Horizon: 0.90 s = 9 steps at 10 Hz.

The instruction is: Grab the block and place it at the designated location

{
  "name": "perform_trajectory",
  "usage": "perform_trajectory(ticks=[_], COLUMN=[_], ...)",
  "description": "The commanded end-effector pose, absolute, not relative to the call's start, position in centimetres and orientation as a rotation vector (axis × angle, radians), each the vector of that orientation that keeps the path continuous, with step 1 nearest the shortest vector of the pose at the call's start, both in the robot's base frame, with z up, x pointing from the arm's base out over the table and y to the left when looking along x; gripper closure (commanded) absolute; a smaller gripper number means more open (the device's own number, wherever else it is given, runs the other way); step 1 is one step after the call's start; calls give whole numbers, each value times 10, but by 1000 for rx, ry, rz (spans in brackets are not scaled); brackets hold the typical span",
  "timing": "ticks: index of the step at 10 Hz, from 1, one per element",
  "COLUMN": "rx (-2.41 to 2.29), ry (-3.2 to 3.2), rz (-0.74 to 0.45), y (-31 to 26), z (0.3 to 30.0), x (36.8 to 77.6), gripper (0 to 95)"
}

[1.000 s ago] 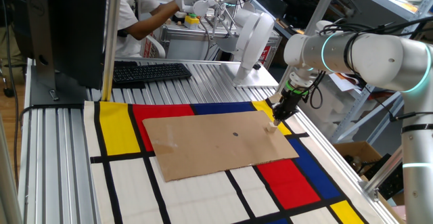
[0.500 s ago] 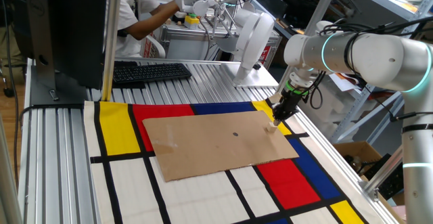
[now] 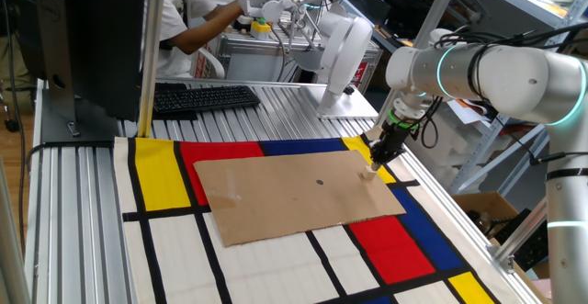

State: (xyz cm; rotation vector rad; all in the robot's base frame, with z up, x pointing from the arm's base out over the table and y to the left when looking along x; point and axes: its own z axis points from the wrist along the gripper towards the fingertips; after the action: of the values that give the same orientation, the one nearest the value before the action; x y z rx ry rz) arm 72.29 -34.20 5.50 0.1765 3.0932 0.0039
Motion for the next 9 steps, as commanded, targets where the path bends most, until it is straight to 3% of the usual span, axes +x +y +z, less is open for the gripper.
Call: perform_trajectory(ticks=[1,9], rx=[179,273], ry=[3093,3084], rz=[9,14], y=[-342,-342], z=[55,55], x=[723,723], gripper=[950,950])
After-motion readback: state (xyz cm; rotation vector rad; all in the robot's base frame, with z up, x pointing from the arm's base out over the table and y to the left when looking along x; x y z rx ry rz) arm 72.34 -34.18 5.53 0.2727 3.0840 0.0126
